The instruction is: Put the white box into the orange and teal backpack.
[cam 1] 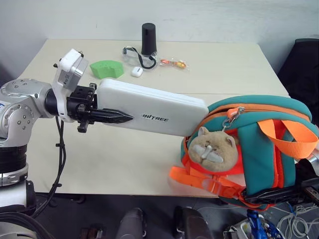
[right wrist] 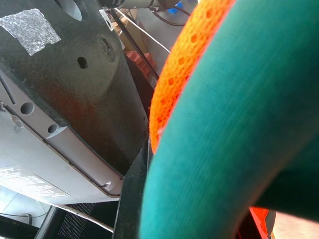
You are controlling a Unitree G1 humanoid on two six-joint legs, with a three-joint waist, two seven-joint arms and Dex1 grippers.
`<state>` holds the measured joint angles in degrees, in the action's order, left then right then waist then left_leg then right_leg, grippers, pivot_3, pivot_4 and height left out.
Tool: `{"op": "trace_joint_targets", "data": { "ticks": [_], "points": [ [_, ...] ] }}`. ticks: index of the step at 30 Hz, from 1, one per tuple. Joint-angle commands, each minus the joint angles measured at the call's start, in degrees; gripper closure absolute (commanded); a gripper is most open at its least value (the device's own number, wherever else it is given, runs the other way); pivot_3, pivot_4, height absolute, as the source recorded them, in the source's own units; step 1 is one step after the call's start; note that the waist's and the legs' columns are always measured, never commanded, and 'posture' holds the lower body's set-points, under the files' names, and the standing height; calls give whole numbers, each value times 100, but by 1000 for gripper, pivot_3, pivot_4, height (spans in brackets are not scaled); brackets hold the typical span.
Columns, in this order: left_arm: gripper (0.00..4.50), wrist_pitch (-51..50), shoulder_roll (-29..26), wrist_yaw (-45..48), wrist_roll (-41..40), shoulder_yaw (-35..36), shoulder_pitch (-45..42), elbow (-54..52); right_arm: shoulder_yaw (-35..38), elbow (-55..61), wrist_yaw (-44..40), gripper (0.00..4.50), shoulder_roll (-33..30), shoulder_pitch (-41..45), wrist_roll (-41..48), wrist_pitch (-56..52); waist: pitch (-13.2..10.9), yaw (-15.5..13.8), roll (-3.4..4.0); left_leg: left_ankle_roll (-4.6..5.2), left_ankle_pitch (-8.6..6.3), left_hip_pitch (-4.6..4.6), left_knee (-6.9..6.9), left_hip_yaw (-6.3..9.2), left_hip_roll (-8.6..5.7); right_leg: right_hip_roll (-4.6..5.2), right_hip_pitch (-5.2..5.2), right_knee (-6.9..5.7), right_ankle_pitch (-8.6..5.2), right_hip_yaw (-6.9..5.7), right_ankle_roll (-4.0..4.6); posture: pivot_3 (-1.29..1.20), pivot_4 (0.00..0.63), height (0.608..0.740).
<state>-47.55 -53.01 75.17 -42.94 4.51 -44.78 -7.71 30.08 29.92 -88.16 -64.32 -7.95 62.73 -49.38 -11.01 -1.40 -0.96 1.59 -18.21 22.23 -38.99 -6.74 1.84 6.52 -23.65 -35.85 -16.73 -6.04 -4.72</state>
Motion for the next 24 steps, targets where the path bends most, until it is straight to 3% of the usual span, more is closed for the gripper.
{"op": "trace_joint_targets", "data": {
  "ticks": [1, 5, 15, 24],
  "points": [
    [3157, 465, 28, 53, 295, -222, -82, -315, 31, 23, -115, 4482, -15, -2, 12, 101, 0, -1, 0, 0, 0, 0, 0, 0, -1, 0, 1, 0, 0, 0, 0, 0, 150, 740],
    [3157, 845, 240, -2, 604, -524, -156, -349, -44, 17, -60, 4482, 13, -14, -92, 191, 0, -5, 0, 1, 0, -1, -1, 0, -2, -2, 2, -1, 0, -1, 0, 0, 150, 740],
    [3157, 1363, 1414, -656, 1146, -1089, -449, -375, -276, 46, 13, 4482, 48, 53, -129, 308, -1, -29, -2, 10, 2, 0, -7, 3, -8, -5, 9, -1, 3, -5, -5, 0, 150, 740],
    [3157, 1157, 2052, -727, 1277, -1606, -542, -459, -503, 29, 102, 4482, 62, 202, -159, 411, -1, -33, -2, 14, 3, 0, -10, 6, -12, -3, 13, 1, 6, -7, -11, 0, 150, 740]
  ]
}}
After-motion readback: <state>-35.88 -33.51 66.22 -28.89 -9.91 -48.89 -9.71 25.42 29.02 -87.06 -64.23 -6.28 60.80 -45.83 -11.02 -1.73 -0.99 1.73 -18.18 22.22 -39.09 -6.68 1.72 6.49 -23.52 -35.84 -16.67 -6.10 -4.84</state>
